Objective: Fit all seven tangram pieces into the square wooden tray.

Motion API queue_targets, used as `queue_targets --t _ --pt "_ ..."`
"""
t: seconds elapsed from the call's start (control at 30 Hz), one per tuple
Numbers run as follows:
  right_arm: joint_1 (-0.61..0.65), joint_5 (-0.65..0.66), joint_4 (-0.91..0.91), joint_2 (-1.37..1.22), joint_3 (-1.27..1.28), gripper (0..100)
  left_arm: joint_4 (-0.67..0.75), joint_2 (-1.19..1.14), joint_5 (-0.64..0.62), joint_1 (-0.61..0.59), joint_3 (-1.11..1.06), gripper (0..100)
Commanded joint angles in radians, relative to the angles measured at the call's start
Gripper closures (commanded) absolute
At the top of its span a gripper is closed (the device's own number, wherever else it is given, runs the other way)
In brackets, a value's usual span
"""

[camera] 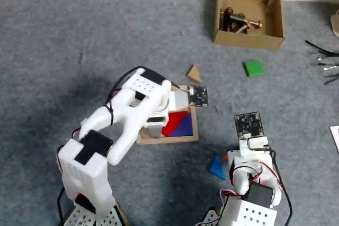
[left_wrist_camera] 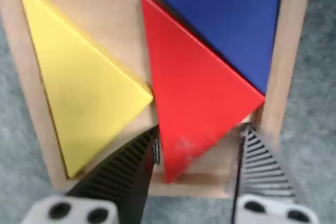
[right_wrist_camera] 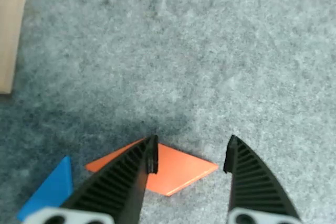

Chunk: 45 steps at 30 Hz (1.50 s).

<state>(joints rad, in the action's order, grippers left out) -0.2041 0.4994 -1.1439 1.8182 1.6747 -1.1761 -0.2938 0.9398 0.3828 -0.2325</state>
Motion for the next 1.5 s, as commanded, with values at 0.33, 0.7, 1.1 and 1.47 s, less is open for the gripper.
queue_targets --t 0.33,0.7,1.1,1.47 --pt "0.018 0.009 0.022 0.010 0.104 79.6 0.021 0.007 -0.003 0.062 0.015 77" --pt "0.018 0.009 0.022 0.010 0.104 79.6 0.020 0.005 -0.005 0.133 0.005 85" --pt "0.018 0.009 0.022 0.010 0.104 79.6 0.020 0.005 0.000 0.133 0.005 99" --pt "0.018 0.009 0.022 0.010 0.104 79.6 0.015 0.007 -0.003 0.133 0.005 100"
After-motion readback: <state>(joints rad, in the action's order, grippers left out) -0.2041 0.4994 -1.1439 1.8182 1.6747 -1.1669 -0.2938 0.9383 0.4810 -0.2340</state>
